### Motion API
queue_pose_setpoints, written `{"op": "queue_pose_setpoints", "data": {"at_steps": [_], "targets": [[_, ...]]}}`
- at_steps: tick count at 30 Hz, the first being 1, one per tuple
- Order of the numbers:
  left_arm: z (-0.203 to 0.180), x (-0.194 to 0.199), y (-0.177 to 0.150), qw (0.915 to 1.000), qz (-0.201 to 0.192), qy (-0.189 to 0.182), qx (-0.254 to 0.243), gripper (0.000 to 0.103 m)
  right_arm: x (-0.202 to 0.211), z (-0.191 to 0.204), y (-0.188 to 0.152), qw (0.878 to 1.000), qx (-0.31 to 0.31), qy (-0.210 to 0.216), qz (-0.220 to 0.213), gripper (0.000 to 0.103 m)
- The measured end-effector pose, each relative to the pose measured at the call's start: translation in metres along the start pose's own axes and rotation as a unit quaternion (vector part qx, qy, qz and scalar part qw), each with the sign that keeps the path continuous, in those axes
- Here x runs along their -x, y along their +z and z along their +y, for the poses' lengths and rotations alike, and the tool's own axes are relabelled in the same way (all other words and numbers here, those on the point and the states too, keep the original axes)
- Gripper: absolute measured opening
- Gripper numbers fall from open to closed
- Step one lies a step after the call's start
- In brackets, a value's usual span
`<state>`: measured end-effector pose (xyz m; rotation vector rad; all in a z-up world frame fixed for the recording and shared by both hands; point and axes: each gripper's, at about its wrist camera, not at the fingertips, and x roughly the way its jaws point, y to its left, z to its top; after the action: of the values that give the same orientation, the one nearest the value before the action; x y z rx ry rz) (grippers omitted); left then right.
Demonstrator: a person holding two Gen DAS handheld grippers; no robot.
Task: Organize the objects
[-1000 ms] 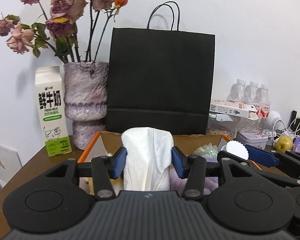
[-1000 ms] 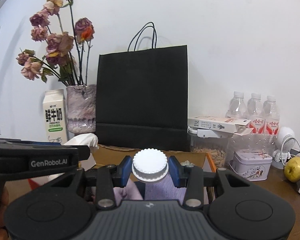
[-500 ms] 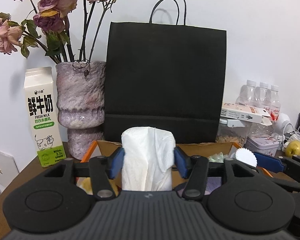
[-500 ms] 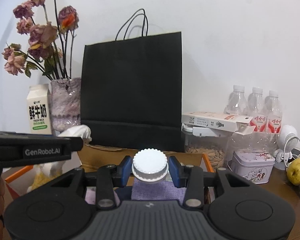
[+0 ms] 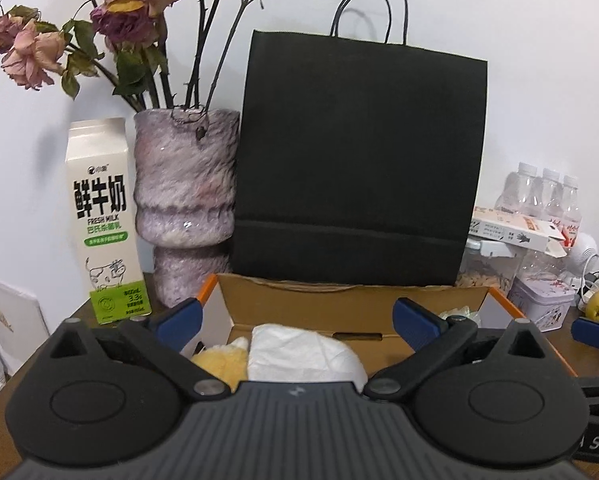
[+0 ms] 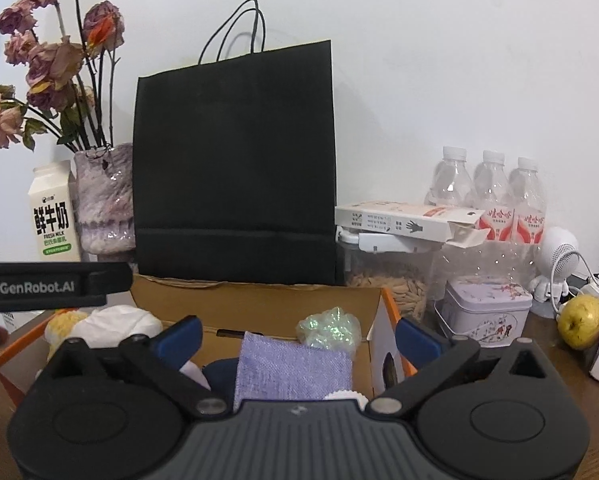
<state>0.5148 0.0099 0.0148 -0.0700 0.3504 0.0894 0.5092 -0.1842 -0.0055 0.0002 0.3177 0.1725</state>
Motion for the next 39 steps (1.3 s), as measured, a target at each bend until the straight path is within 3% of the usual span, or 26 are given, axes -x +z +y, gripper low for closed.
{"op": "queue_pose_setpoints", "data": {"at_steps": [11,28,39], "targets": [[0.011,0.05,-0.009,0.9999,0.011,-0.007,-0.011,0.103,0.034,-0.006,-0.001,1.0,-0.008,0.011,0.017,0.103],[0.028,0.177,-0.061,0.9975,0.05,-0.036,-0.034,0.103,0.163,0.004,-0.032,0.998,0.0,0.042,0.047,0.103],[0.026,0.244,-0.08,0.9959,0.073,-0.025,-0.047,0.103,0.238,0.013,-0.046,0.997,0.003,0.045,0.06,0.103]]}}
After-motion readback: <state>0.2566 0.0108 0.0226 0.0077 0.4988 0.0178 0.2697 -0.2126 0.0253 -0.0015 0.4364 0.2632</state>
